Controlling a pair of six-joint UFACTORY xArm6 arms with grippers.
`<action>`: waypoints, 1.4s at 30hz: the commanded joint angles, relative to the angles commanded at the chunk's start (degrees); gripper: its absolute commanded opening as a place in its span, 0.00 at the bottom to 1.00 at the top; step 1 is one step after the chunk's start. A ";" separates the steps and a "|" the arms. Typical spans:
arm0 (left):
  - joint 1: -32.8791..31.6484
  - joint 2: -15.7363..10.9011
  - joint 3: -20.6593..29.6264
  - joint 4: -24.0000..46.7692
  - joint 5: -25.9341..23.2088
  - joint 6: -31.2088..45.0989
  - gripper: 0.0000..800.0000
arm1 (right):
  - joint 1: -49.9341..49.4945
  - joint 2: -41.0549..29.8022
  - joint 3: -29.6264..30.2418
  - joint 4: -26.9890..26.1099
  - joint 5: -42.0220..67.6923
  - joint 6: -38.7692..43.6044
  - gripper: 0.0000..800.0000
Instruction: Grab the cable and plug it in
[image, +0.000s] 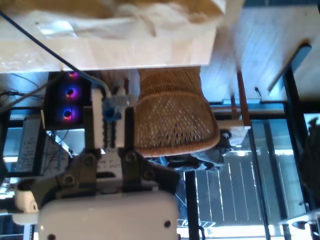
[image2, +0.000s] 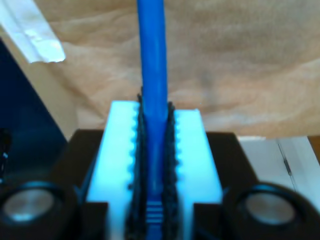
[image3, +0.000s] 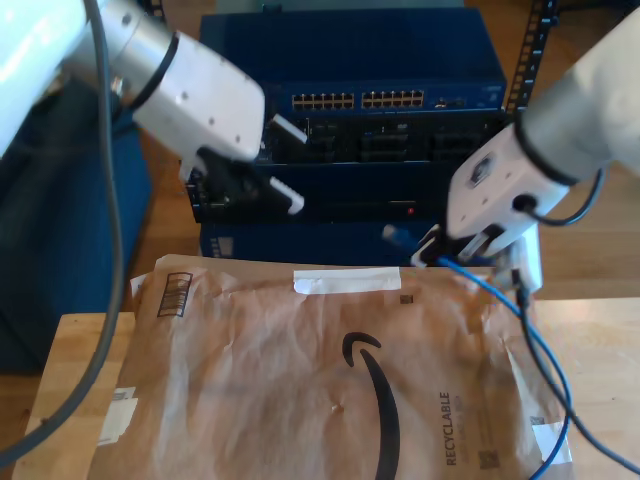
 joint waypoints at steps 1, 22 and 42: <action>0.00 0.00 -0.88 -1.05 0.35 -0.62 1.00 | 0.00 -0.18 -0.88 0.26 0.18 0.00 0.01; 0.53 0.88 -11.16 -7.12 12.57 -7.47 1.00 | -0.88 -4.92 -5.36 4.75 4.04 3.16 0.01; 0.88 0.79 -12.48 -7.91 13.71 -7.56 1.00 | -2.20 -7.47 -6.68 8.35 5.27 1.05 0.00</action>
